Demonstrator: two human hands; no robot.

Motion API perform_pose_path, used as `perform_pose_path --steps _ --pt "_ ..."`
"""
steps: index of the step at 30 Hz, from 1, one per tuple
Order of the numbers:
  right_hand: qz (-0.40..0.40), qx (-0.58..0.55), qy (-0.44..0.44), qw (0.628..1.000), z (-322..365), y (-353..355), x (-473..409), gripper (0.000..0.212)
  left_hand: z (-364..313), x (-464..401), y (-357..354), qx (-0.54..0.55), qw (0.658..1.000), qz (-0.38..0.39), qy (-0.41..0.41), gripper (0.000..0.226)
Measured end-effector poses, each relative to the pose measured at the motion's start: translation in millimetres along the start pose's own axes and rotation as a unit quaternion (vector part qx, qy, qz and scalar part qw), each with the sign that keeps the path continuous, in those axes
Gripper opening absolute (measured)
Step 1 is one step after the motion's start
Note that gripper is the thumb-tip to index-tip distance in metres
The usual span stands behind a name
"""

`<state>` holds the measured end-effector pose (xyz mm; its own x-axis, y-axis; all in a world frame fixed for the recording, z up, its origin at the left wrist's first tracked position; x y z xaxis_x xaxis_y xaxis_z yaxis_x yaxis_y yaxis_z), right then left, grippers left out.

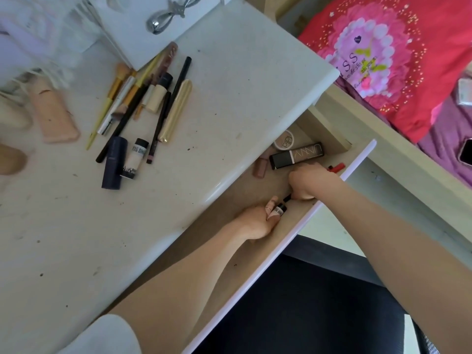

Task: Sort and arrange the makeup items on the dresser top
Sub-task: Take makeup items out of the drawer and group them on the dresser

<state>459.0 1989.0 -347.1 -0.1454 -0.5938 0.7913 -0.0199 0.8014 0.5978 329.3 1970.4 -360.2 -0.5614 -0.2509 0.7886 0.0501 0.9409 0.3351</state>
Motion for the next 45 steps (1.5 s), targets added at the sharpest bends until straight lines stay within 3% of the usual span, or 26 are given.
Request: perform_pose_path --steps 7,19,24,27,33,35,37,39,41,45 --pt "0.065 -0.004 -0.019 0.998 18.5 -5.0 9.4 0.023 -0.1 21.8 -2.0 0.039 0.998 0.011 -0.039 0.053" --pt "0.022 -0.054 -0.038 0.998 45.4 7.2 54.2 0.024 27.7 63.1 -5.2 0.126 0.99 -0.064 0.008 0.034" --pt "0.002 -0.205 -0.026 0.978 63.2 26.1 76.9 0.027 56.3 93.9 -1.1 0.144 0.987 -0.069 0.025 0.019" --pt "-0.039 -0.378 0.003 0.925 81.5 50.7 94.4 0.027 65.3 124.3 19.2 0.173 0.982 -0.078 0.007 0.026" --pt "-0.106 -0.671 0.024 0.733 114.9 103.4 111.4 0.023 65.9 201.6 70.8 0.174 0.979 -0.087 -0.069 0.029" --pt "-0.117 -0.757 -0.003 0.643 118.3 116.6 103.8 0.021 73.3 216.0 97.2 0.194 0.968 -0.15 -0.054 0.028" --pt "-0.133 -0.8 -0.032 0.585 120.2 128.9 93.1 0.02 86.9 221.4 131.9 0.205 0.945 -0.255 -0.015 0.026" --pt "-0.157 -0.809 -0.056 0.564 121.3 140.8 81.3 0.027 104.3 219.0 165.3 0.216 0.911 -0.349 0.037 0.022" --pt "-0.172 -0.821 -0.075 0.539 121.8 149.6 67.3 0.034 118.8 208.8 191.0 0.201 0.891 -0.397 0.088 0.023" --pt "-0.198 -0.818 -0.096 0.532 118.7 164.9 45.3 0.046 119.8 179.8 225.4 0.112 0.895 -0.414 0.123 0.032"
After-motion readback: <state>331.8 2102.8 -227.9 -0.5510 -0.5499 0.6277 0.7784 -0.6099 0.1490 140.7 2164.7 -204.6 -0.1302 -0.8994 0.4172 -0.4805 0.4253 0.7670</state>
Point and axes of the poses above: each hand's wrist, its own x-axis away from the middle knuckle, its own y-axis out of the back of the hand, z = x × y, the point moved 6 cm from there along -x, towards the middle knuckle, and after that the axes turned 1 degree about -y, right-handed, at the moved point
